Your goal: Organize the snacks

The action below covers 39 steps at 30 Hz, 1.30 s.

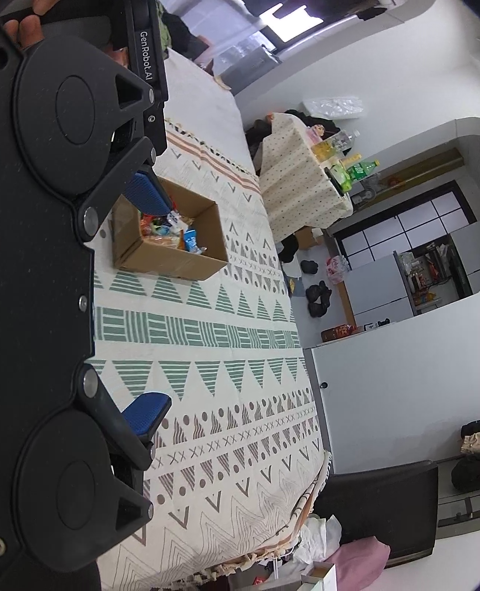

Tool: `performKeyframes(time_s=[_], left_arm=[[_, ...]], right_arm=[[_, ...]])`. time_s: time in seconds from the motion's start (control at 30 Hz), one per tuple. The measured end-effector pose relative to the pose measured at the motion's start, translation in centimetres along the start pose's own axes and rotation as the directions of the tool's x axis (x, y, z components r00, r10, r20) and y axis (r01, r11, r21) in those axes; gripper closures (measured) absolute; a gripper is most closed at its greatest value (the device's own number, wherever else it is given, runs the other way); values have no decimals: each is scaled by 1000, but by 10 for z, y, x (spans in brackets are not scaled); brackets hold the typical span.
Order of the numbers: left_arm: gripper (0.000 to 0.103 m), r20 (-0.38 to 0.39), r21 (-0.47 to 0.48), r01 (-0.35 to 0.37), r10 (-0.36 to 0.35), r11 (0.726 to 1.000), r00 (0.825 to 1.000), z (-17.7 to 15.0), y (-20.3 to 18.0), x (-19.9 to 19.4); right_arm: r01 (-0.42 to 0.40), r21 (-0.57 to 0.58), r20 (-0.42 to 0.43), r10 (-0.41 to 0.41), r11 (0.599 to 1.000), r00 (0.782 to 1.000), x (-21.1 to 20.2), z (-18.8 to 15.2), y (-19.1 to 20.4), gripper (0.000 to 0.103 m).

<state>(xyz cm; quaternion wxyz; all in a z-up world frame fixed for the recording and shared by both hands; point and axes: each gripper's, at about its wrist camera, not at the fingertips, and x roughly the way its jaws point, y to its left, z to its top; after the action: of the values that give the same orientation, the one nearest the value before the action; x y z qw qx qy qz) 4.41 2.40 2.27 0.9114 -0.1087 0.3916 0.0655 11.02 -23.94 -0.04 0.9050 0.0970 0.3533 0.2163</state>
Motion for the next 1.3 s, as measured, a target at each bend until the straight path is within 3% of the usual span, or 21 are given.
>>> performKeyframes(time_s=[0.57, 1.3], left_arm=[[0, 25, 107, -26, 23, 994, 999, -11, 8, -22], [0, 29, 111, -23, 20, 994, 999, -9, 9, -27]], right_arm=[[5, -61, -31, -7, 998, 999, -14, -16, 16, 0], [-1, -71, -20, -1, 997, 1000, -23, -10, 16, 0]])
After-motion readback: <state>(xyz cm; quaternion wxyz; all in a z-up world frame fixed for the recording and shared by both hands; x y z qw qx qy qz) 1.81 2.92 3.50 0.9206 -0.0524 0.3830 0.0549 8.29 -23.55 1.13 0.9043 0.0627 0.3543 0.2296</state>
